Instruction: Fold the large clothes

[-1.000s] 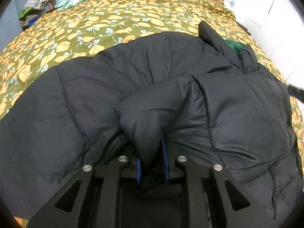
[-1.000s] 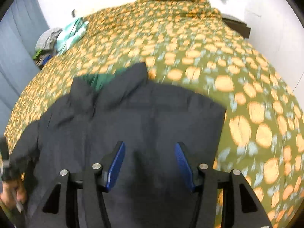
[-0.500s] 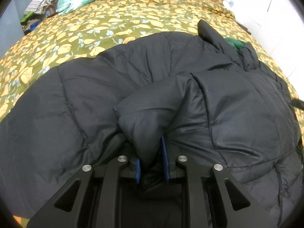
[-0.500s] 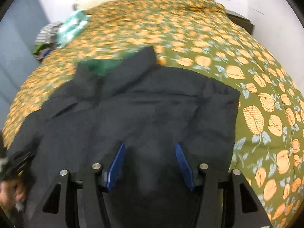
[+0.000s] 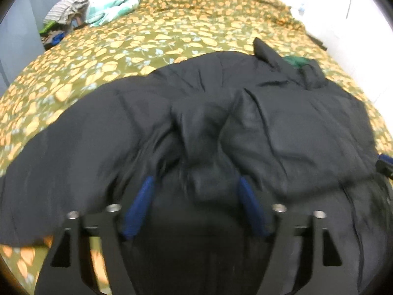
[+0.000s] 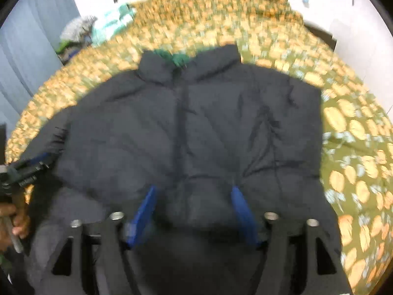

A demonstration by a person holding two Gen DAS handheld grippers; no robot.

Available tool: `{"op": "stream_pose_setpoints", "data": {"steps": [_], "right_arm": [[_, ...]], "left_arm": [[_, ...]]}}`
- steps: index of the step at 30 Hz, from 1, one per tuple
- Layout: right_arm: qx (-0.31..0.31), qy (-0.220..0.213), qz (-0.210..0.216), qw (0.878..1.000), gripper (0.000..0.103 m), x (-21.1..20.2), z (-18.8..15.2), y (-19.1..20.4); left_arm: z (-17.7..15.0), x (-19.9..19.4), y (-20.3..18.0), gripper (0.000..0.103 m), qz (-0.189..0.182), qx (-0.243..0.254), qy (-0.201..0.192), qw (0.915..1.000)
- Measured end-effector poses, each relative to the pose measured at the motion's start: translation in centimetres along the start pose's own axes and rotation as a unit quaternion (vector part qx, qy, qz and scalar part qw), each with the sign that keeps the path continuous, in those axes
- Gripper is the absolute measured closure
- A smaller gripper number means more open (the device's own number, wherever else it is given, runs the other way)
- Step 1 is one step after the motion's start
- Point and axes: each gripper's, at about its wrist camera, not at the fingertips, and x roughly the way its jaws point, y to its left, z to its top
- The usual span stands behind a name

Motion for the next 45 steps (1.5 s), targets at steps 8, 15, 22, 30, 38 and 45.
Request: {"op": "stream_pose_setpoints", "data": {"steps": [8,15,22,30,38,45], "right_arm": [[0.018,-0.051,-0.009,0.998,0.023,-7.3,-7.7,2.7],[0.022,-0.066,-0.009,0.997,0.023,-10.4,-13.0,4.8],[0.020,-0.057,-0.006,0.998,0.023,-11.4,-15.4,5.7],[0.010,-0.051,-0.003,0.999,0.023,-12.1,-17.0,6.7],[-0.003,-0.050,-0.004,0.999,0.023,-13.0,-17.4,7.5],[-0.020,-0.042,0.009,0.999,0.023,-13.2,-17.7,9.0]], "left_arm": [[-7.0,-6.2,3.8,0.021,-0.009,-0.052,-0.005,0.9986],[-8.0,-10.1,6.6,0.016,0.025,-0.073,-0.032,0.9965],[-8.8,-11.2,9.3,0.016,0.034,-0.116,-0.038,0.9920],[-9.5,-9.5,14.2,0.016,0.036,-0.214,-0.011,0.9761],[-9.8,-7.7,22.8,0.016,0.044,-0.368,-0.013,0.9289],[-9.7,-5.3,31.1,0.013,0.069,-0.504,-0.021,0.8608]]}}
